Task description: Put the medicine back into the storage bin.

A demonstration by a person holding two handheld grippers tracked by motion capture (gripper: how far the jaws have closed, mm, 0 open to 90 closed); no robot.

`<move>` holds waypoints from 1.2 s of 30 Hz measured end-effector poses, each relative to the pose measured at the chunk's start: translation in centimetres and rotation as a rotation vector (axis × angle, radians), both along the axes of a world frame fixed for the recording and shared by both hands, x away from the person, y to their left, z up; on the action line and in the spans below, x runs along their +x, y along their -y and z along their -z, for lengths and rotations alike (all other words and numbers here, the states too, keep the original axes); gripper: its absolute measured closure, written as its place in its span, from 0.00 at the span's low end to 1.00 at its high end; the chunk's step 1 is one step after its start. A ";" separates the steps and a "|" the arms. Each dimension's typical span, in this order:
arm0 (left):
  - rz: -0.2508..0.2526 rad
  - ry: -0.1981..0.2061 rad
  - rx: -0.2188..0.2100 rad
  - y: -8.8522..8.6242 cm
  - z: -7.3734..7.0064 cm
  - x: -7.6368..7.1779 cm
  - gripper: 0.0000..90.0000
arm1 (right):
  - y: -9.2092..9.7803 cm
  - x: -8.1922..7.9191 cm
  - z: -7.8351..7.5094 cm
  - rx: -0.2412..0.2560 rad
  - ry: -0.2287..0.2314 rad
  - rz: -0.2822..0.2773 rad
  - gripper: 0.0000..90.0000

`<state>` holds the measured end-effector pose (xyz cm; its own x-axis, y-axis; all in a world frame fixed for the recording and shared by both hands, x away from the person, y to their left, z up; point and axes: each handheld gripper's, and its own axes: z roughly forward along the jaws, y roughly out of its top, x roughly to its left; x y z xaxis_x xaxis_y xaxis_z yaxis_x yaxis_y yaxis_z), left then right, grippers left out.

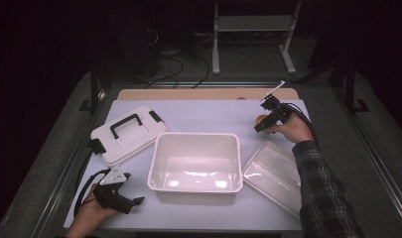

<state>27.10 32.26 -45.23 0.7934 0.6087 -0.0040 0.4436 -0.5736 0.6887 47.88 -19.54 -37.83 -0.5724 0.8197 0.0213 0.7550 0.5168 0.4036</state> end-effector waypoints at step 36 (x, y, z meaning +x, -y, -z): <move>-0.001 0.000 0.000 0.0 0.0 0.0 0.00 | -4.4 -8.9 -10.0 0.124 0.100 -0.279 0.22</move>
